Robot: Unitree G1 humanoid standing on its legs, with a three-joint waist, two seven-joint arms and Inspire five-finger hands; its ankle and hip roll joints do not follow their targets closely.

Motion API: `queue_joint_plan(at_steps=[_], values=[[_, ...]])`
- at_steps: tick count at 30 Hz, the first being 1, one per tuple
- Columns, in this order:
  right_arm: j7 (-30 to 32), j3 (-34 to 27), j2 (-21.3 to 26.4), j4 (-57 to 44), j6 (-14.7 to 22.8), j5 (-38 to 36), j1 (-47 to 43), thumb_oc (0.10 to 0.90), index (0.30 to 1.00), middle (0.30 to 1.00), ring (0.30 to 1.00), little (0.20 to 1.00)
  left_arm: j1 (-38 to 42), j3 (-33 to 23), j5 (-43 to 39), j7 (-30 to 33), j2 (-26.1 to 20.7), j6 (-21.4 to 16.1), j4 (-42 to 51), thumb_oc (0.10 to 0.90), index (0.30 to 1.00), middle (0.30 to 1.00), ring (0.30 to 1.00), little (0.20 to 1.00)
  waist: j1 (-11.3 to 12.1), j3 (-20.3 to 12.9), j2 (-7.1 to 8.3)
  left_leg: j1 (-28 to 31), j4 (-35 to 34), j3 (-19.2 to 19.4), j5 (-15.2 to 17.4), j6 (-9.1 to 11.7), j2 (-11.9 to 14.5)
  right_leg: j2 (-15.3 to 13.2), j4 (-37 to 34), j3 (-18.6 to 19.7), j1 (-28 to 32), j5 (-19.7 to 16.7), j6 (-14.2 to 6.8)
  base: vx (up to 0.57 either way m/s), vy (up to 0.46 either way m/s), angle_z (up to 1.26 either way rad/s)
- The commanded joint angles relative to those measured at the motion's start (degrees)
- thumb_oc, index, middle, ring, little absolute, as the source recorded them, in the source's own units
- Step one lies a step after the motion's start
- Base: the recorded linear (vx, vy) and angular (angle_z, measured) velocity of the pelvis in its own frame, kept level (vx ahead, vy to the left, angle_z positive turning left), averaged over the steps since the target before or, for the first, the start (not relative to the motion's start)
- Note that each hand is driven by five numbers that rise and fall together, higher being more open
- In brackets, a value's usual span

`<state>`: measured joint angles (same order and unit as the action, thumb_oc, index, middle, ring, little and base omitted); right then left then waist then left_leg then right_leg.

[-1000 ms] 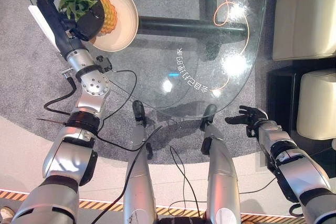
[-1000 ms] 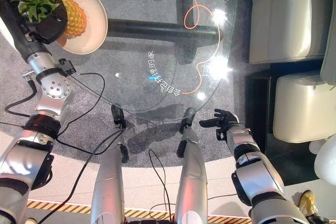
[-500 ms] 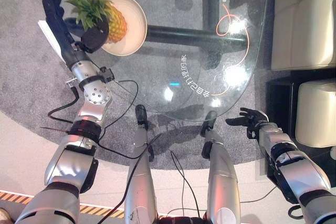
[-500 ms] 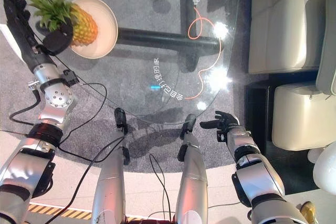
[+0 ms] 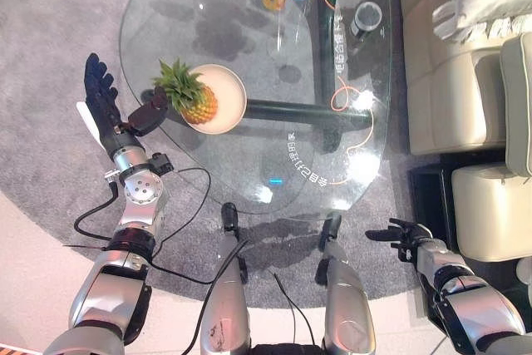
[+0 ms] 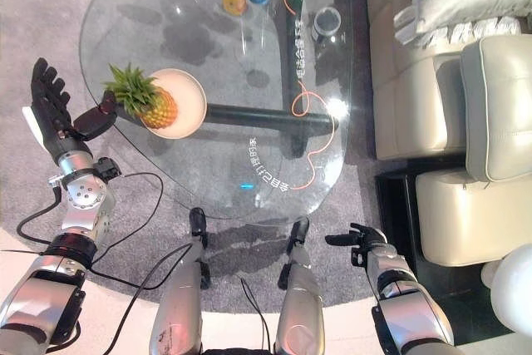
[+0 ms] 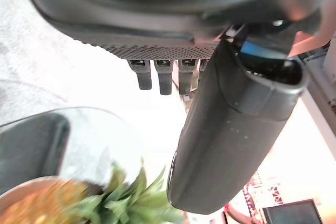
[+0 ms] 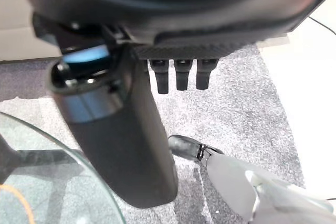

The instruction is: Pick up the fruit to the plate

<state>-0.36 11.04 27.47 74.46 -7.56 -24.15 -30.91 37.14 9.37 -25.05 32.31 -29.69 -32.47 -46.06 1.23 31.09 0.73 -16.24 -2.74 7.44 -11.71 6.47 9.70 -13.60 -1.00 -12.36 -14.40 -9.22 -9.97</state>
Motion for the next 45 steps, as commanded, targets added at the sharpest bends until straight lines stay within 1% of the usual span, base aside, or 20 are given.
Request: queue_joint_plan(at_steps=[1, 6, 12, 14, 16, 17, 19, 22, 23, 24, 25, 26, 28, 29, 31, 32, 33, 35, 40, 45], values=[[-0.2, -1.1, 2.5, 3.2, -0.6, 2.7, 2.5, 0.8, 0.9, 0.9, 0.9, 0.9, 2.7, -2.9, 0.6, -0.7, -1.0, -3.0, 1.2, 0.8, 0.9, 0.9, 0.9, 0.9, 0.6, -4.1, 0.17, -0.2, 4.6, 0.3, 6.2, 2.7, 2.6, -5.1, 4.7, -0.5, -1.7, 3.0, -2.9, 0.06, 0.018, 0.04], [-0.9, -2.7, 1.8, 3.6, 0.2, 4.1, 7.8, 0.8, 0.9, 0.9, 0.9, 0.9, -2.2, -3.5, 1.5, -1.8, 0.2, -3.0, 1.6, 0.8, 0.9, 0.9, 0.9, 0.9, 0.6, -7.0, -0.38, 3.7, 2.4, 0.5, 5.8, 2.6, 2.7, -4.7, 3.2, -1.1, 2.7, 3.4, -2.7, 0.07, 0.005, 0.01], [-1.9, -5.1, 1.4, 4.3, 1.5, 6.6, 14.1, 0.8, 0.9, 0.9, 0.9, 0.9, -8.5, -4.2, 3.6, -3.1, 1.6, -1.7, 2.3, 0.8, 0.9, 0.9, 0.9, 0.9, 0.7, -10.7, -0.74, 8.1, 0.6, 0.8, 5.4, 2.7, 2.9, -4.3, 1.9, -2.0, 7.6, 3.8, -2.4, 0.09, 0.0, 0.02], [-2.0, -6.0, 1.1, 4.4, 1.3, 7.4, 15.9, 0.8, 0.9, 0.9, 0.9, 0.9, -10.8, -4.8, 2.1, -5.6, 2.1, 0.2, 2.1, 0.8, 0.9, 0.9, 0.9, 0.9, 0.8, -11.9, -0.8, 9.3, 0.3, 0.8, 5.4, 2.6, 3.0, -4.1, 1.7, -2.1, 8.9, 4.0, -2.3, 0.07, -0.014, 0.02], [-2.0, -6.9, 0.6, 4.6, 0.7, 8.7, 17.9, 0.8, 0.9, 0.9, 0.9, 0.9, -13.7, -5.3, 0.9, -10.7, 2.9, 4.6, 0.4, 0.8, 0.9, 0.9, 0.9, 0.9, 0.8, -13.5, -0.76, 11.2, -0.6, 1.1, 5.2, 2.7, 3.1, -3.9, 1.1, -2.4, 10.8, 4.0, -2.4, 0.08, -0.011, 0.03], [-1.9, -7.2, 0.0, 4.6, 0.5, 10.1, 19.1, 0.8, 0.9, 0.9, 0.9, 0.9, -15.8, -5.3, 1.8, -13.3, 3.4, 6.7, -1.5, 0.8, 0.9, 0.9, 0.9, 0.9, 0.8, -14.8, -0.68, 12.2, -1.2, 1.4, 5.0, 2.7, 3.1, -3.8, 0.5, -2.6, 11.9, 3.7, -2.5, 0.09, -0.004, 0.04], [-1.8, -7.4, -0.3, 4.5, 0.3, 11.2, 20.2, 0.8, 0.9, 0.9, 0.9, 0.9, -17.7, -5.2, 3.0, -15.7, 3.7, 8.3, -3.9, 0.8, 0.9, 0.9, 0.9, 0.9, 0.7, -16.0, -0.65, 13.2, -1.6, 1.6, 4.8, 2.7, 3.1, -3.6, 0.0, -2.8, 13.0, 3.5, -2.5, 0.1, 0.009, 0.02], [-0.6, -7.1, -1.6, 4.7, 0.4, 14.2, 22.3, 0.8, 0.9, 0.9, 0.9, 0.9, -21.8, -4.4, 7.4, -20.4, 4.6, 13.2, -11.5, 0.8, 0.9, 0.9, 0.9, 0.9, 0.4, -18.8, -0.85, 15.8, -2.3, 2.3, 4.8, 2.8, 3.2, -3.6, -1.4, -2.9, 15.6, 2.9, -2.7, 0.14, 0.039, -0.02], [-0.4, -6.9, -2.8, 4.8, -0.2, 15.6, 23.3, 0.8, 0.9, 0.9, 0.9, 0.9, -23.7, -3.5, 11.7, -22.4, 5.4, 15.8, -15.2, 0.8, 0.9, 0.9, 0.9, 0.9, 0.2, -20.2, -0.97, 16.8, -2.3, 2.5, 5.2, 2.7, 3.2, -3.7, -2.1, -2.9, 16.8, 2.6, -2.8, 0.14, 0.036, -0.05], [-0.3, -6.6, -3.1, 5.0, -0.6, 15.7, 23.5, 0.8, 0.9, 0.9, 0.9, 0.9, -24.5, -3.1, 13.7, -24.3, 5.5, 16.2, -17.1, 0.8, 0.9, 0.9, 0.9, 0.9, 0.1, -20.7, -1.03, 17.3, -2.3, 2.7, 5.3, 2.8, 3.2, -3.7, -2.5, -3.0, 17.3, 2.4, -2.9, 0.12, 0.029, -0.07], [-0.1, -6.5, -3.4, 5.2, -0.8, 16.0, 23.7, 0.8, 0.9, 0.9, 0.9, 0.9, -25.1, -2.6, 14.5, -24.7, 5.7, 16.1, -18.2, 0.8, 0.9, 0.9, 0.9, 0.9, 0.0, -21.0, -1.06, 17.6, -2.3, 2.8, 5.4, 2.8, 3.2, -3.8, -2.8, -3.1, 17.6, 2.3, -3.0, 0.1, 0.028, -0.07], [-0.3, -6.3, -4.1, 5.7, -1.3, 17.9, 24.3, 0.8, 0.9, 0.9, 0.9, 0.9, -26.9, -1.0, 18.7, -26.8, 6.4, 17.8, -20.7, 0.8, 0.9, 0.9, 0.9, 0.9, -0.1, -22.0, -1.22, 18.5, -2.3, 3.1, 5.7, 2.8, 3.3, -3.9, -3.4, -3.3, 18.6, 2.1, -3.3, 0.09, 0.03, -0.03], [-0.2, -6.3, -4.3, 6.5, -1.3, 18.4, 24.6, 0.8, 0.9, 0.9, 0.9, 0.9, -28.4, 0.4, 20.8, -30.1, 6.8, 21.9, -23.5, 0.8, 0.9, 0.9, 0.9, 0.9, -0.3, -22.7, -1.53, 19.3, -2.3, 3.3, 5.9, 2.8, 3.2, -4.0, -3.6, -3.6, 19.5, 2.1, -3.5, 0.08, 0.04, 0.0], [-0.5, -6.2, -4.4, 6.8, -1.5, 19.9, 24.7, 0.8, 0.9, 0.9, 0.9, 0.9, -29.4, 1.0, 22.1, -32.0, 7.5, 24.7, -26.1, 0.8, 0.9, 0.9, 0.9, 0.9, -0.4, -23.1, -1.77, 19.8, -2.3, 3.5, 6.1, 2.8, 3.3, -4.1, -3.7, -3.8, 20.1, 2.2, -3.5, 0.06, 0.044, 0.01], [-1.0, -6.0, -4.6, 7.4, -1.6, 20.9, 24.5, 0.8, 0.9, 0.9, 0.9, 0.9, -30.1, 1.3, 23.4, -34.5, 7.7, 26.7, -28.0, 0.8, 0.9, 0.9, 0.9, 0.9, -0.6, -23.6, -1.98, 20.4, -2.3, 3.7, 6.1, 2.9, 3.3, -4.1, -3.7, -4.0, 20.7, 2.2, -3.5, 0.05, 0.045, 0.01], [-0.9, -5.7, -4.8, 7.8, -1.8, 20.6, 24.4, 0.8, 0.9, 0.9, 0.9, 0.9, -30.3, 2.0, 24.4, -36.4, 8.2, 29.9, -29.0, 0.8, 0.9, 0.9, 0.9, 0.9, -0.7, -23.9, -2.09, 20.9, -2.3, 3.8, 6.3, 3.0, 3.3, -4.2, -3.8, -4.4, 21.1, 2.3, -3.5, 0.03, 0.033, 0.0], [-0.9, -5.7, -4.9, 7.8, -1.8, 20.7, 24.4, 0.8, 0.9, 0.9, 0.9, 0.9, -30.3, 2.1, 24.4, -36.5, 8.3, 30.1, -29.2, 0.8, 0.9, 0.9, 0.9, 0.9, -0.7, -24.0, -2.1, 20.9, -2.3, 3.9, 6.3, 3.0, 3.3, -4.2, -3.8, -4.4, 21.2, 2.3, -3.5, 0.0, 0.0, 0.0], [-1.0, -5.2, -5.6, 7.9, -2.2, 21.8, 24.0, 0.8, 0.9, 0.9, 0.9, 0.9, -30.0, 1.6, 24.5, -38.9, 8.6, 33.3, -31.2, 0.8, 0.9, 0.9, 0.9, 0.9, -0.7, -24.8, -1.98, 21.5, -2.3, 4.3, 6.7, 3.0, 3.5, -4.2, -4.0, -5.0, 21.7, 2.4, -3.5, 0.02, -0.007, 0.0], [-1.7, -4.5, -6.6, 7.8, -2.4, 24.5, 24.2, 0.8, 0.9, 0.9, 0.9, 0.9, -30.3, 0.6, 21.4, -41.3, 9.4, 35.2, -32.1, 0.8, 0.9, 0.9, 0.9, 0.9, -0.8, -25.9, -1.81, 22.0, -2.3, 4.5, 6.6, 3.1, 3.8, -3.8, -4.0, -5.3, 22.2, 2.6, -3.2, 0.03, -0.015, 0.05], [-2.3, -2.7, -7.9, 8.4, -3.2, 26.3, 24.3, 0.8, 0.9, 0.9, 0.9, 0.9, -30.1, 0.7, 20.2, -43.0, 10.9, 35.7, -32.0, 0.8, 0.9, 0.9, 0.9, 0.9, -0.6, -26.7, -1.93, 22.4, -2.3, 4.5, 6.6, 3.4, 4.4, -3.7, -4.0, -5.7, 22.7, 2.9, -2.9, 0.02, -0.001, 0.01]])
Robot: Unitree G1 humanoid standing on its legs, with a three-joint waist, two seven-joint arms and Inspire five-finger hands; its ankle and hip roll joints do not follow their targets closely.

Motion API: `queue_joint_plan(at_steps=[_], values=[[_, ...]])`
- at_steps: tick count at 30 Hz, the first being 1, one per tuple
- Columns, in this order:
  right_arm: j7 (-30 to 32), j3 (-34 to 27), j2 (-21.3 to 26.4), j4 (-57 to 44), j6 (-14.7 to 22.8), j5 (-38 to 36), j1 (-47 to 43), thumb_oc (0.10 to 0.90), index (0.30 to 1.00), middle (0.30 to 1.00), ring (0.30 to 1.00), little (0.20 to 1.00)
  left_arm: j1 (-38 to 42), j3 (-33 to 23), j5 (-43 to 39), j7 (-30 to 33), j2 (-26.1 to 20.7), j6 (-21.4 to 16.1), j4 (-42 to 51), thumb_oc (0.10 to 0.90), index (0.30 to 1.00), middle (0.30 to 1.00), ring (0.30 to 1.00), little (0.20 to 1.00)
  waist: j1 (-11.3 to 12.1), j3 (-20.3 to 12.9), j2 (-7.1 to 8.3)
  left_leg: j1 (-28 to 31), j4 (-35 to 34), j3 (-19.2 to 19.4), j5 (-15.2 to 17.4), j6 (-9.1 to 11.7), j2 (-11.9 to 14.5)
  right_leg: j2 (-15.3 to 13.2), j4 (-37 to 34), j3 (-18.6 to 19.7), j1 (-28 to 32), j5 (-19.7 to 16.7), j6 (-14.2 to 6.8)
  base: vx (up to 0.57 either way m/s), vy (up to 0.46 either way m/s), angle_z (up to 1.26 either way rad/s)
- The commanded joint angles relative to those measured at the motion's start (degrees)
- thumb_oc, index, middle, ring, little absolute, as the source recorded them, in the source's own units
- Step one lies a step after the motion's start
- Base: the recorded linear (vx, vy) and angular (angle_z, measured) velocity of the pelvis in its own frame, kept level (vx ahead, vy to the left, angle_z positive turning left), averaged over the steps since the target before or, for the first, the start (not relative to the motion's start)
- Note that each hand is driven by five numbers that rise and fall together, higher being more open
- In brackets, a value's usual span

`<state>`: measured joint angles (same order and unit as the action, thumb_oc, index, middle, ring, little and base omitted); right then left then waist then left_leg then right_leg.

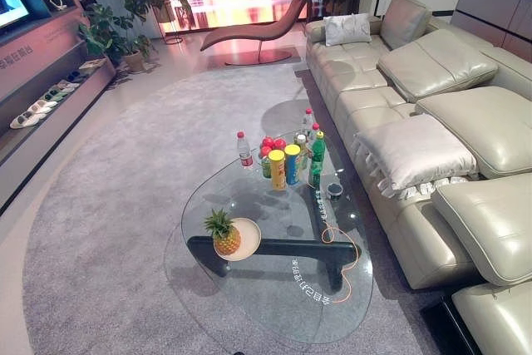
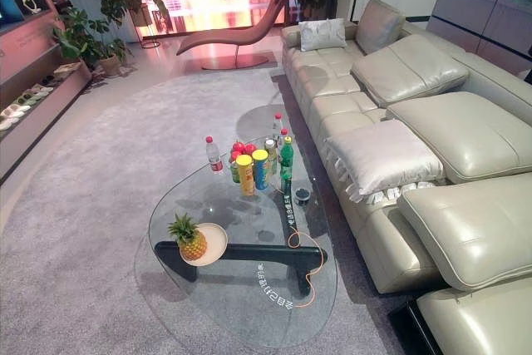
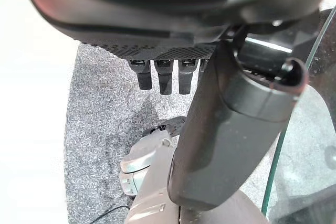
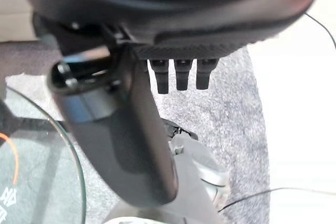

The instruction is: Pick up the fruit to the plate

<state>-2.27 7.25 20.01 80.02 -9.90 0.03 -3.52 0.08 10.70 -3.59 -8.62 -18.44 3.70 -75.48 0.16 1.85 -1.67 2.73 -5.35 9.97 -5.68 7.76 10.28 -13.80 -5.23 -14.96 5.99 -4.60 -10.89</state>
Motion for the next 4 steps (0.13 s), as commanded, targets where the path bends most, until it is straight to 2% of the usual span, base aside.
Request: queue_joint_plan(at_steps=[1, 4], values=[[-0.3, 1.5, -0.8, 2.9, -1.0, 2.1, -3.2, 0.8, 0.9, 0.9, 0.9, 0.9, 6.8, -0.6, -1.0, -2.4, -0.1, -0.4, -2.6, 0.8, 0.9, 0.9, 0.9, 0.9, 0.6, 2.3, 0.47, 3.5, 0.4, 2.0, 0.5, 2.2, 3.9, -3.5, 0.2, -3.1, 2.3, -1.7, -1.9, 0.0, 0.0, 0.0], [-0.7, 2.3, -1.3, 2.6, -1.2, 3.2, -3.2, 0.8, 0.9, 0.9, 0.9, 0.9, 6.5, -0.5, -0.4, -3.0, 0.2, 0.0, -2.6, 0.8, 0.9, 0.9, 0.9, 0.9, 0.6, 1.9, 0.52, 3.4, 0.4, 2.0, 0.3, 2.4, 4.2, -3.3, 0.2, -3.2, 2.2, -1.7, -1.8, 0.0, 0.0, 0.0]])
